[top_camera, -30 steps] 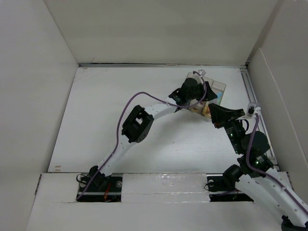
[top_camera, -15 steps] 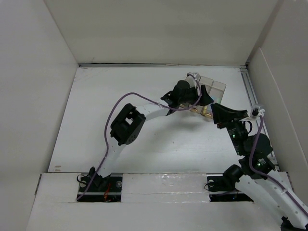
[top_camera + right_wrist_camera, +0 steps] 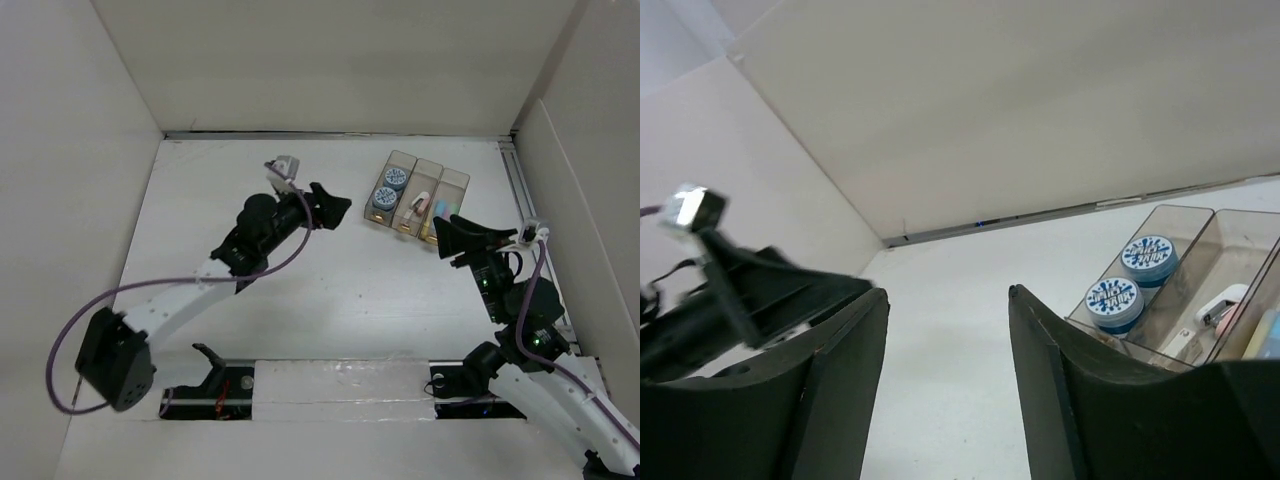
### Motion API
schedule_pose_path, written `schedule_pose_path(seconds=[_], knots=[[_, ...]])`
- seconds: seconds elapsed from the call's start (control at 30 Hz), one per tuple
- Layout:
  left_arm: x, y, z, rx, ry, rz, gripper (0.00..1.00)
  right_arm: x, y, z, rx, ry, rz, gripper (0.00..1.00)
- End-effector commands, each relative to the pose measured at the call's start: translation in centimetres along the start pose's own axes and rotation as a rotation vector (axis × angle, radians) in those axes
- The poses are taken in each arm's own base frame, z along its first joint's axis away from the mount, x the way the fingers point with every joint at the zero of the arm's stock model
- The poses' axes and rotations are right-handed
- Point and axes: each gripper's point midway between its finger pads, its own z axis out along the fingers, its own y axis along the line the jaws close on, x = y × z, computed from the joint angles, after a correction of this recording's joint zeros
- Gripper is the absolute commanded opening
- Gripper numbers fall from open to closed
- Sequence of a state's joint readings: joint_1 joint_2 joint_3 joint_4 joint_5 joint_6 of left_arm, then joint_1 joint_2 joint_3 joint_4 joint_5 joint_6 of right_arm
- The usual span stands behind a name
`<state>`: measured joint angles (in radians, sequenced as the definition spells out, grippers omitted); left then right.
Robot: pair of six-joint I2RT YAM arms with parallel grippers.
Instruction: Organize the desk
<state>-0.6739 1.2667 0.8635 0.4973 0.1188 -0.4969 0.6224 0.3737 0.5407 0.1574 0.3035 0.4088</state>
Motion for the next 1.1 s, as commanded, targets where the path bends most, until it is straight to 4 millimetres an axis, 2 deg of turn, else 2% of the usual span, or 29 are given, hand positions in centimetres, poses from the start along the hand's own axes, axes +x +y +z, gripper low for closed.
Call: schedule_pose_path(seconds=[0.0, 0.03, 0.07, 0.1, 0.17, 0.2, 0.23, 0.27, 0.33, 0.37, 0.4, 0.43, 0.5, 0.53, 0.57, 0.67, 0.77, 0.93, 1.07], knots=[[-0.9, 4.6, -5.6, -0.263, -0.092, 0.062, 0.85, -1.1, 0.4, 0.0, 0.000, -0.022, 0.007, 0.58], [-1.3, 4.5, -6.7, -0.283, -0.126, 0.059, 0.85, -1.3, 0.3, 0.0, -0.001, -0.031, 0.010, 0.58], [-2.8, 3.3, -8.4, -0.252, -0.194, 0.046, 0.85, -0.9, 0.2, 0.1, -0.001, -0.030, 0.012, 0.58], [-1.9, 3.9, -9.3, -0.256, -0.196, 0.037, 0.84, -0.7, 0.2, 0.3, -0.008, -0.042, 0.017, 0.58], [-3.0, 3.1, -11.1, -0.228, -0.256, -0.017, 0.85, -0.1, 0.3, 0.7, -0.007, -0.015, 0.009, 0.58], [-2.6, 3.5, -11.8, -0.235, -0.260, -0.027, 0.85, 0.3, 0.4, 0.6, -0.011, 0.017, 0.005, 0.58], [-2.3, 3.8, -12.4, -0.246, -0.256, -0.044, 0.85, -0.2, 0.7, 0.6, -0.017, 0.012, 0.009, 0.58], [-2.9, 3.5, -13.5, -0.235, -0.288, -0.055, 0.85, -0.3, 0.9, 0.6, -0.025, 0.012, 0.011, 0.58], [-1.7, 4.2, -14.4, -0.251, -0.268, -0.061, 0.83, -0.9, 1.2, 0.3, -0.036, -0.008, 0.022, 0.59], [-2.2, 3.8, -15.8, -0.234, -0.292, -0.087, 0.84, -1.6, 1.5, 0.0, -0.048, -0.025, 0.027, 0.59], [-2.2, 3.8, -15.8, -0.234, -0.292, -0.087, 0.84, -1.7, 1.5, 0.0, -0.048, -0.025, 0.027, 0.59], [-1.9, 3.9, -16.2, -0.242, -0.276, -0.087, 0.85, -2.5, 1.9, -0.1, -0.055, -0.040, 0.030, 0.59], [-3.1, 2.9, -17.1, -0.217, -0.293, -0.087, 0.85, -2.8, 2.2, 0.0, -0.059, -0.027, 0.027, 0.59], [-3.0, 3.0, -17.3, -0.222, -0.283, -0.080, 0.85, -3.1, 2.4, 0.0, -0.062, -0.026, 0.025, 0.59], [-3.7, 2.5, -17.7, -0.210, -0.300, -0.088, 0.85, -3.9, 3.1, 0.0, -0.084, -0.033, 0.029, 0.59], [-4.2, 1.8, -17.9, -0.193, -0.300, -0.100, 0.99, -4.6, 4.0, 0.2, -0.106, -0.022, 0.039, 0.59], [-4.9, 1.1, -18.0, -0.184, -0.292, -0.110, 0.99, -5.5, 4.8, -0.1, -0.131, -0.023, 0.048, 0.60], [-4.7, 1.0, -18.3, -0.177, -0.290, -0.121, 0.99, -6.1, 4.8, -0.7, -0.130, -0.028, 0.054, 0.61], [-4.1, 0.4, -18.8, -0.102, -0.305, -0.095, 0.99, -6.6, 5.0, -0.8, -0.131, -0.036, 0.056, 0.61]])
